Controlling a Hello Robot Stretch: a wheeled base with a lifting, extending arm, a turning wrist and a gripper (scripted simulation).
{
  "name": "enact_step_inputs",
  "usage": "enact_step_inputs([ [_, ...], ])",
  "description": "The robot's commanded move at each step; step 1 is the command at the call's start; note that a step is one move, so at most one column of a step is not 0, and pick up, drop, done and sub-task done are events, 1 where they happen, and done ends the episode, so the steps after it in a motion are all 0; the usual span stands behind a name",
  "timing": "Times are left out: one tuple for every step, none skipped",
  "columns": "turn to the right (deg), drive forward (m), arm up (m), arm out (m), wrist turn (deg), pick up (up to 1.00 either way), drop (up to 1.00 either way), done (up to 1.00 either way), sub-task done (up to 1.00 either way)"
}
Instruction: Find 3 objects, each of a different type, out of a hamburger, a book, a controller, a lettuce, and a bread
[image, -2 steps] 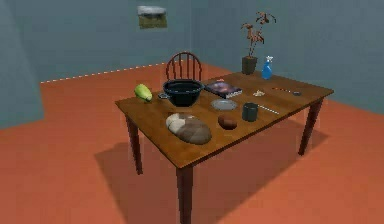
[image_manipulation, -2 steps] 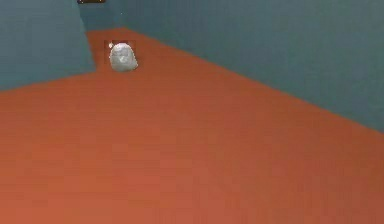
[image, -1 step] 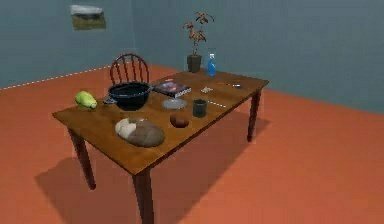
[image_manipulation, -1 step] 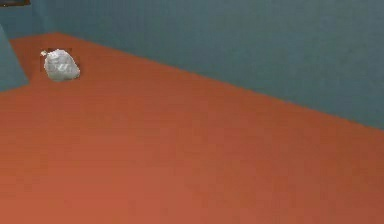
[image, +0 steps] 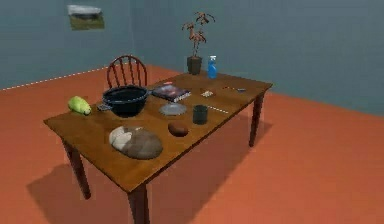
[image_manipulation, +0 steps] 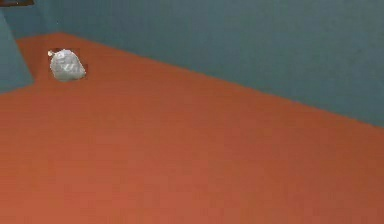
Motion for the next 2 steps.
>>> enact_step_inputs([
  [-15.0,0.0,0.0,0.0,0.0,0.0,0.0,0.0,0.0],
  [0.0,0.0,0.0,0.0,0.0,0.0,0.0,1.0,0.0],
])
